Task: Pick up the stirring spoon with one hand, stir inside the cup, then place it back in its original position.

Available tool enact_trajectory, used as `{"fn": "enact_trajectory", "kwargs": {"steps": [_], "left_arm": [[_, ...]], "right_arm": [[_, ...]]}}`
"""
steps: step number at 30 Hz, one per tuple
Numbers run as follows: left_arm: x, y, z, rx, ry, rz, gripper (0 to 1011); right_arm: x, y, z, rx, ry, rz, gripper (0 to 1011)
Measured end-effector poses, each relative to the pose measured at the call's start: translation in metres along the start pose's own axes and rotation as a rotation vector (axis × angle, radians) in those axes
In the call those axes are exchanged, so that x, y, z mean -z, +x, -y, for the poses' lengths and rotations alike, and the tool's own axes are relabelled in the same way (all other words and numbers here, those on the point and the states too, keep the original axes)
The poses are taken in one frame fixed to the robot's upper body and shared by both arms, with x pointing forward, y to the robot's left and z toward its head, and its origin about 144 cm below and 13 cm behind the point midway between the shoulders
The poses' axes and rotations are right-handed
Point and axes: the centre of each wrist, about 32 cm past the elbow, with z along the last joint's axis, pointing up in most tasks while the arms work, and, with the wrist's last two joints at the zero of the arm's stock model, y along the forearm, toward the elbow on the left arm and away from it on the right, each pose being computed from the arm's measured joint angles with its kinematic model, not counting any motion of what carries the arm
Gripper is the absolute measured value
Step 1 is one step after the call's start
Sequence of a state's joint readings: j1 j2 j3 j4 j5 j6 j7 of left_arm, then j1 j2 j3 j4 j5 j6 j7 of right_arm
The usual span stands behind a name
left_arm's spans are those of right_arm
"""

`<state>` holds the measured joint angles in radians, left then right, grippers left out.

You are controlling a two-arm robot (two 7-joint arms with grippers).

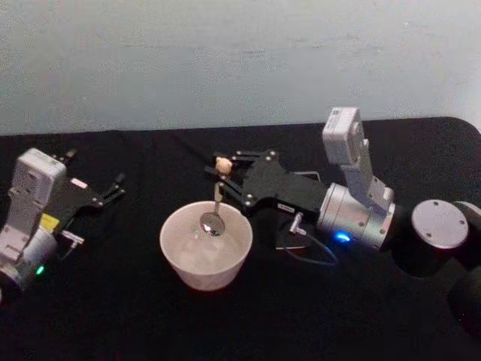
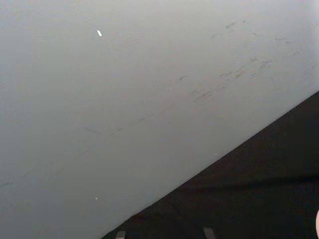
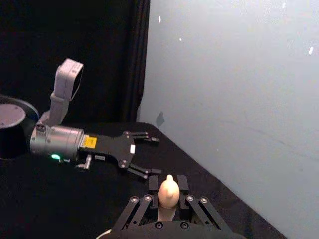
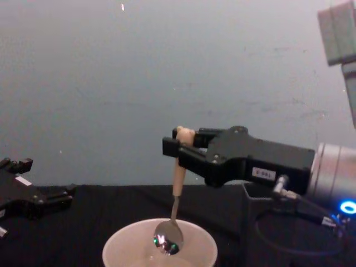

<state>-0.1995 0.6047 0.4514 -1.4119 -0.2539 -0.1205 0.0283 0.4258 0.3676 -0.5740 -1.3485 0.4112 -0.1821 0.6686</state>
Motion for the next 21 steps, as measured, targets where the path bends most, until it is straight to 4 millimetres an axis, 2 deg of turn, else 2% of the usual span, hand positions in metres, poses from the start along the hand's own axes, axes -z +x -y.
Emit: {"fn": "enact_trajectory", "kwargs": {"steps": [21], "left_arm": [[0.0, 0.0, 0.0, 0.0, 0.0, 0.0, 1001]], "right_arm": [[0.028, -0.002, -0.02, -0.015, -0.005, 0.038, 214]]}}
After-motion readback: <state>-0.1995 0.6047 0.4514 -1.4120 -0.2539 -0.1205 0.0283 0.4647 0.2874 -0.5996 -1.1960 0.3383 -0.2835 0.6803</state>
